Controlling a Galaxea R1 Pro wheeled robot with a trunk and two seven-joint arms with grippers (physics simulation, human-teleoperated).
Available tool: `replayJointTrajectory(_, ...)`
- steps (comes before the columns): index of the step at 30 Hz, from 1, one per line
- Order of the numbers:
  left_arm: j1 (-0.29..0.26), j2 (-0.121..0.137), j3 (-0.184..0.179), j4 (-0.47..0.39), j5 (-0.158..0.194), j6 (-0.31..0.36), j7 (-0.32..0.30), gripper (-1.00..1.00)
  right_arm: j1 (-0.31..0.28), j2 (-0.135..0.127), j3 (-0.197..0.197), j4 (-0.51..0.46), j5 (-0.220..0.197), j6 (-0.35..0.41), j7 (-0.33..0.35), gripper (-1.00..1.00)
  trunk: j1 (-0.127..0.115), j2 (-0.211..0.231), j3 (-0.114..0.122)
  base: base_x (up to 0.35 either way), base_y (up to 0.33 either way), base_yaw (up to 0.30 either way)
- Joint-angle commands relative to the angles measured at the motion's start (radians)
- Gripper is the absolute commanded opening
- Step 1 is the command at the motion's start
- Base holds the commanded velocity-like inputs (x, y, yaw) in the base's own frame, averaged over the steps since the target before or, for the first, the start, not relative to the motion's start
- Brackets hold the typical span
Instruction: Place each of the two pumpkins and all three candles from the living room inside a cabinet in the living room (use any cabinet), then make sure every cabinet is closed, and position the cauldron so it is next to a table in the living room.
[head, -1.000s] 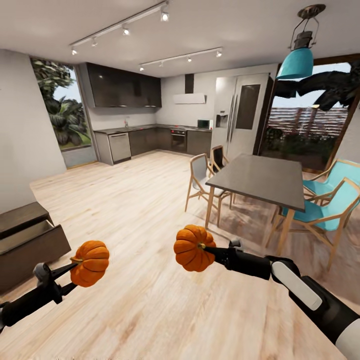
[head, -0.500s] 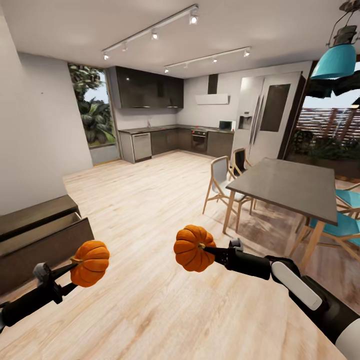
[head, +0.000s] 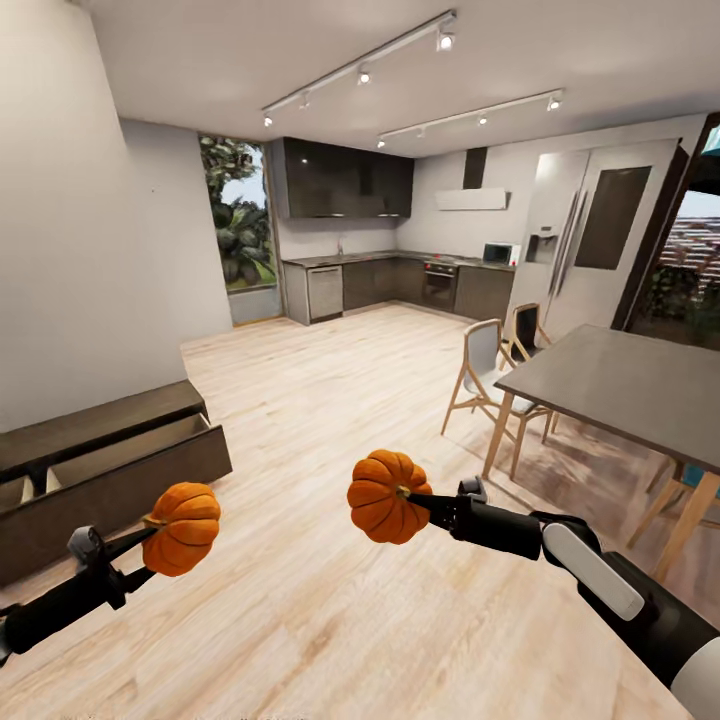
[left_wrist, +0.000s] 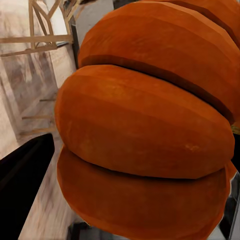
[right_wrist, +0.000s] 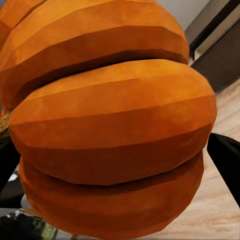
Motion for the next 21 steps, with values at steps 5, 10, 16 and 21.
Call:
replayJointTrajectory(5,-0.001,0.001,-0.002,0.0,0.007,0.009,-0.003,-1.0,-0.001,-0.001,0.001,-0.001,-0.015,0.007,0.0,-1.0,-0.019,0.034,0.015,0.0,0.0,0.276)
replayJointTrajectory(10,-0.002,0.0,-0.002,0.0,0.007,0.009,-0.003,-1.0,-0.001,-0.002,0.001,-0.001,-0.015,0.007,0.002,-1.0,-0.038,0.069,0.03,0.0,0.0,0.276)
replayJointTrajectory(16,-0.002,0.0,-0.011,0.0,0.008,0.009,-0.003,-1.0,-0.001,-0.002,0.0,-0.001,-0.015,0.007,0.005,-1.0,-0.061,0.111,0.049,0.0,0.0,0.275)
replayJointTrajectory(21,-0.002,0.0,-0.012,0.0,0.007,0.009,-0.003,-1.0,-0.001,-0.002,0.0,-0.001,-0.015,0.007,0.007,-1.0,-0.081,0.146,0.065,0.0,0.0,0.275)
